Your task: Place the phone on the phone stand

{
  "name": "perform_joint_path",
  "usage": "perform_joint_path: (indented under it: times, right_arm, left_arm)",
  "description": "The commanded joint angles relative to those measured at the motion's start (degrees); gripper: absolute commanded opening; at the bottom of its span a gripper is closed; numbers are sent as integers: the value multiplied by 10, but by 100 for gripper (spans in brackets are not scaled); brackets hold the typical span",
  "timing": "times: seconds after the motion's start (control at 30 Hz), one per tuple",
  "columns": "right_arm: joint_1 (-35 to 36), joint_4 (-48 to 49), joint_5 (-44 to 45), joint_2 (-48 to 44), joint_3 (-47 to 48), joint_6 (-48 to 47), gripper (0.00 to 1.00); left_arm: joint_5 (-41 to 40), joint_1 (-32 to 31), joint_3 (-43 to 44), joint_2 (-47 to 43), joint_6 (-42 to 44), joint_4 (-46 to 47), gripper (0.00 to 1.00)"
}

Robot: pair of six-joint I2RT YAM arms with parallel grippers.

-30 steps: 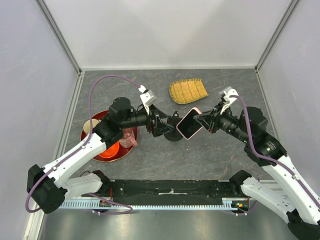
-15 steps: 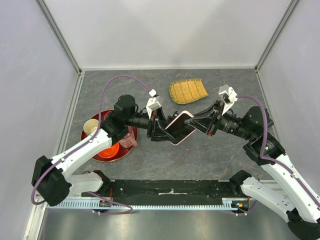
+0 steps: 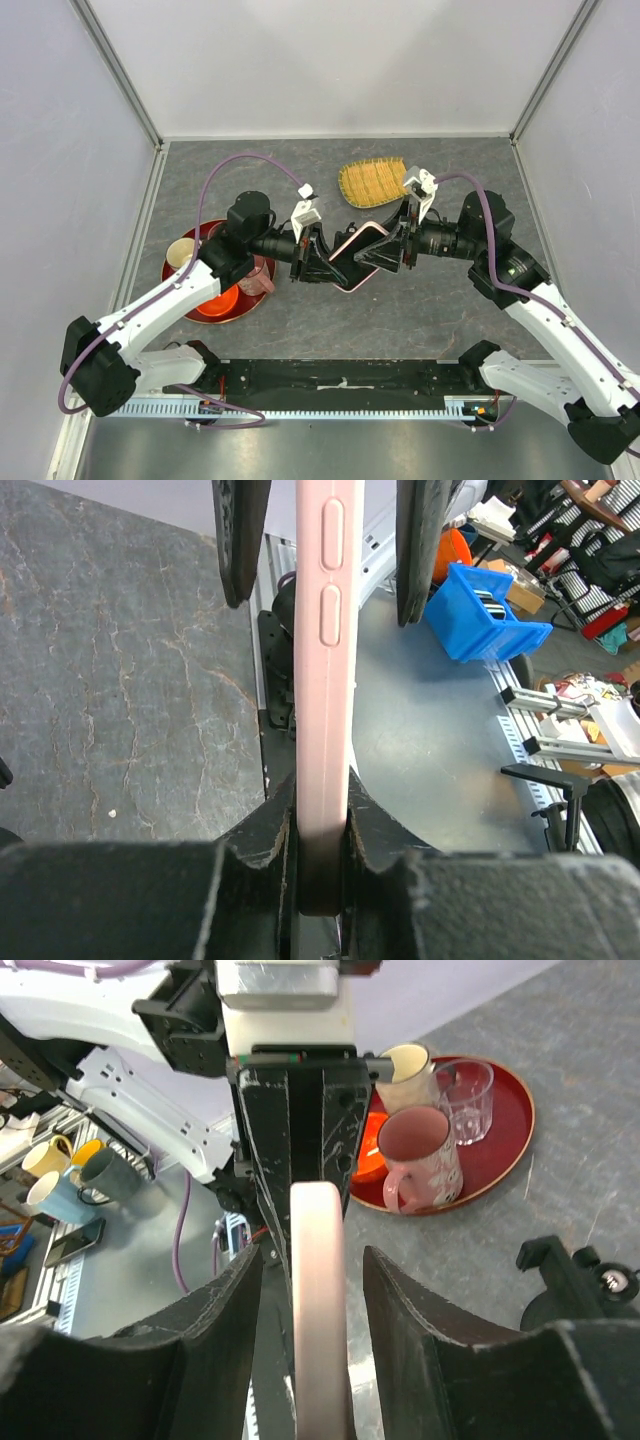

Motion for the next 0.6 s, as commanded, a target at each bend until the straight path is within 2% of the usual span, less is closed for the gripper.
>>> perform_joint_path:
  times: [0.0, 0.17, 0.3, 0.43, 0.53, 0.57]
  right_arm:
    - [-1, -14, -37, -16, 8, -18, 51]
    - [-11, -13, -66, -13, 12, -15, 34]
    - [-15, -4, -79, -18, 11, -15, 34]
    - [-16, 52, -105, -28, -4, 12, 33]
    - [-16, 61, -126, -16, 1, 27, 15]
    - [-16, 60, -141, -11, 2, 26, 0]
  left_arm:
    - [-1, 0, 29, -10, 27, 7, 2]
    - [1, 0, 31, -3, 29, 5, 2]
    - [11, 0, 31, -2, 27, 8, 2]
    - [28, 0, 29, -2, 21, 16, 2]
    - [28, 0, 30, 0, 22, 16, 2]
    - [28, 0, 31, 1, 20, 16, 2]
